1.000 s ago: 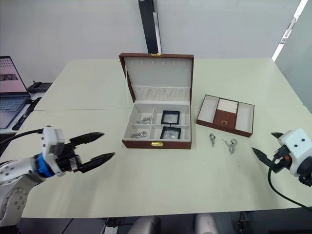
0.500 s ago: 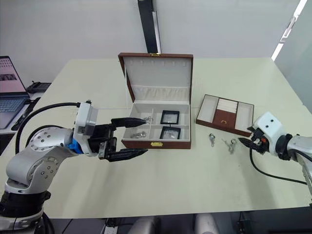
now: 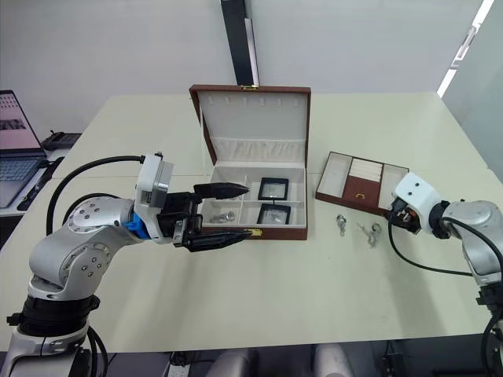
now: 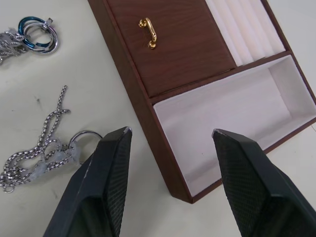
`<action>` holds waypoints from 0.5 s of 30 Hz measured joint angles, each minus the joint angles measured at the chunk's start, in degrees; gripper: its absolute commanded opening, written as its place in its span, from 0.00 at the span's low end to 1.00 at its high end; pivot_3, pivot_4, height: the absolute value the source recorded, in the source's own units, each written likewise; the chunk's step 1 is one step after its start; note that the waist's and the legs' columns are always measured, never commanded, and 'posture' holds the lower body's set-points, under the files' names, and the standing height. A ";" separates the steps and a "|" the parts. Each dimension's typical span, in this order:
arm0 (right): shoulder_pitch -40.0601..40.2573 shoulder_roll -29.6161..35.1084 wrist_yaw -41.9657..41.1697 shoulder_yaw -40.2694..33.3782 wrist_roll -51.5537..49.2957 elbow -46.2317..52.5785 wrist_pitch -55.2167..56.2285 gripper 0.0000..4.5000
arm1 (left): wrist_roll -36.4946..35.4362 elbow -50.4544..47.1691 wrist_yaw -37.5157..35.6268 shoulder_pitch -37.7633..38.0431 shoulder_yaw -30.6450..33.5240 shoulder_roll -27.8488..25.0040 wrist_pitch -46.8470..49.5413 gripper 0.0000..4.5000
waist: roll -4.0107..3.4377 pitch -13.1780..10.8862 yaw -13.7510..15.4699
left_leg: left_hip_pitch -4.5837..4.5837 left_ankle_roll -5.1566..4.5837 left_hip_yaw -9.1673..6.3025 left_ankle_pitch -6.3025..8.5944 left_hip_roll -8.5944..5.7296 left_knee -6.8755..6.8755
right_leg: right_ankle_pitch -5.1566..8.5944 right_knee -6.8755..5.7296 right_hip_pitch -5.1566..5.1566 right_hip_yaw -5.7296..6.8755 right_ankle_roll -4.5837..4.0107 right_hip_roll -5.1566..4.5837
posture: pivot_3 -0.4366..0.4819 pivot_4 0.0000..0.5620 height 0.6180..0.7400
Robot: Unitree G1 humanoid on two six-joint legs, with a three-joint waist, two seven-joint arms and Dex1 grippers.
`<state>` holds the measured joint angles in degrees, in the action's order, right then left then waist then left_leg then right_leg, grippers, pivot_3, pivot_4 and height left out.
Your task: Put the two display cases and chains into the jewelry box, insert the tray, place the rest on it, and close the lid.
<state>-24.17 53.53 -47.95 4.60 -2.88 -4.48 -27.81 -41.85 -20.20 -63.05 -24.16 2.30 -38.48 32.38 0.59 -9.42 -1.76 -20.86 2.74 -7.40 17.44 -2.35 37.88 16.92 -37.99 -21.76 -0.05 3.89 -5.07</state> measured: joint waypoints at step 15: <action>-6.33 -4.12 -3.69 3.77 3.85 -13.00 3.80 0.27 | 0.11 0.25 0.16 -0.55 -0.45 1.00 0.09 1.00 | 0.00 0.00 -0.01 | -0.02 0.01 -0.02 -0.01 0.00 0.01 | 0.00 0.00 -0.03 -0.01 0.00 -0.01 | 0.48 0.27 1.00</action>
<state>-30.50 49.40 -51.64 8.37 0.97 -17.48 -24.02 -41.74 -19.95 -62.89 -24.72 1.85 -37.48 32.47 0.59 -9.42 -1.78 -20.88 2.75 -7.43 17.43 -2.34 37.89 16.91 -37.98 -21.79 -0.06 3.89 -5.08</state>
